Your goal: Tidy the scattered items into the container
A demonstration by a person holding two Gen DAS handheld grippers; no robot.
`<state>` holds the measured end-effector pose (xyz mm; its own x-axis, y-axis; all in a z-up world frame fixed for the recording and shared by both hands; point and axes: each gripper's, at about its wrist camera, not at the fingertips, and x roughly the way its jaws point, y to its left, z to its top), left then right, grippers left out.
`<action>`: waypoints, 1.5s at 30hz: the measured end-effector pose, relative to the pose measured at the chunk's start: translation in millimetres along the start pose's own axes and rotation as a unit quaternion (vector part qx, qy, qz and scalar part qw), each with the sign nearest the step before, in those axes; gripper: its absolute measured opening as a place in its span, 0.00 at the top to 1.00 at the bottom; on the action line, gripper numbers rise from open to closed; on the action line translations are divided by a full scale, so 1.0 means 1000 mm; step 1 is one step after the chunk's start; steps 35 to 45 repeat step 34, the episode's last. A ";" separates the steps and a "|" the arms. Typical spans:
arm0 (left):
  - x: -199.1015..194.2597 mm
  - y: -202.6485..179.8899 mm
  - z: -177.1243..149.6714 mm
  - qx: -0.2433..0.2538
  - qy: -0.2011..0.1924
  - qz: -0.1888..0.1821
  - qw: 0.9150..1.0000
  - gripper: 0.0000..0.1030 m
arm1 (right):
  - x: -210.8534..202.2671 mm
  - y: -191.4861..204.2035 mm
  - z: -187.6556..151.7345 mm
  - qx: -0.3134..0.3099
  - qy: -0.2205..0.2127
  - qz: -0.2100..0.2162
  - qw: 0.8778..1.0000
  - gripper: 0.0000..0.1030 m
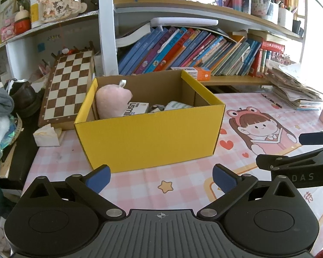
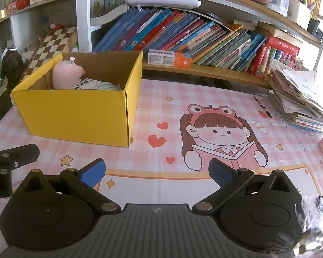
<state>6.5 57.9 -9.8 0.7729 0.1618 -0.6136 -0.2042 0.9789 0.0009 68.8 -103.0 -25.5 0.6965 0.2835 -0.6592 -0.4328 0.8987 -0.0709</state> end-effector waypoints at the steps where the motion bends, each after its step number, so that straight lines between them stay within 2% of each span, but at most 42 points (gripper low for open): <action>1: 0.000 0.000 0.000 0.000 0.000 -0.001 1.000 0.01 | 0.000 0.000 0.000 0.000 0.000 0.000 1.000 0.00; 45: 0.000 0.001 -0.002 -0.011 -0.004 -0.026 1.000 0.00 | 0.004 -0.001 -0.001 -0.007 0.006 0.003 1.000 0.00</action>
